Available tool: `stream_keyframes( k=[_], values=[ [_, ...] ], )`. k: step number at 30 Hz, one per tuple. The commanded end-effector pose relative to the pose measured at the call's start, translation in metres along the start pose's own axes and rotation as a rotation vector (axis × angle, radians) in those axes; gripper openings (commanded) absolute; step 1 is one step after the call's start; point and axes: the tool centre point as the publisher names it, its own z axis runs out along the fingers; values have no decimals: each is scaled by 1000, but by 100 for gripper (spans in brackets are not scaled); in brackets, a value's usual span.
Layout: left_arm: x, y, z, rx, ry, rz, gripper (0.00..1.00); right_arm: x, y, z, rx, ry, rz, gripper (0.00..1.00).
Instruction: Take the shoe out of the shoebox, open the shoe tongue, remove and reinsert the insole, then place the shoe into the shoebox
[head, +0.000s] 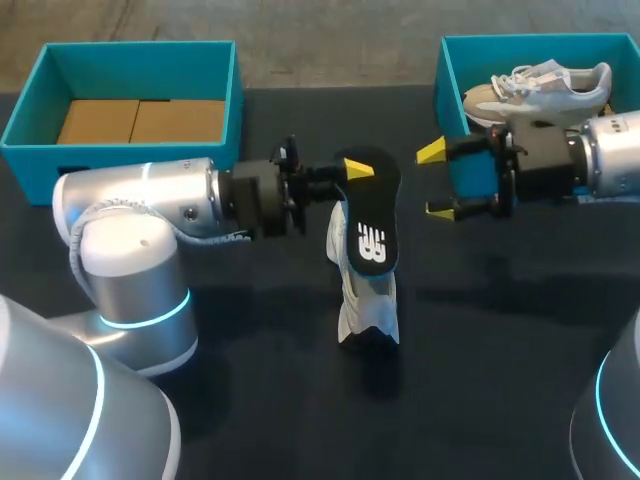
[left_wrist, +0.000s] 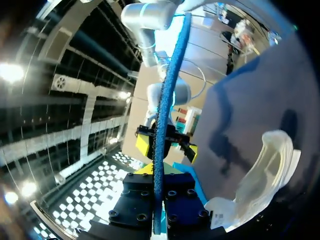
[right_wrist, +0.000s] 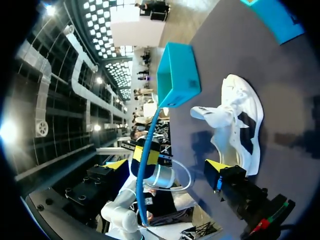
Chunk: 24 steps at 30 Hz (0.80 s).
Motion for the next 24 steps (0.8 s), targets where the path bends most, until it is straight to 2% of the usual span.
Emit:
stream_keyframes(
  k=[1,11,24],
  values=[
    [-4,-8,-6,16,12,-84,0,-1,-6,-11,-15,-12,4,100],
    [-7,-21,-10,35,9,-306,0,-13,-9,-26,-47,-49,19,100],
    [-7,-21,-10,35,9,-306,0,-16,-12,-30,-57,-46,21,100]
  ],
)
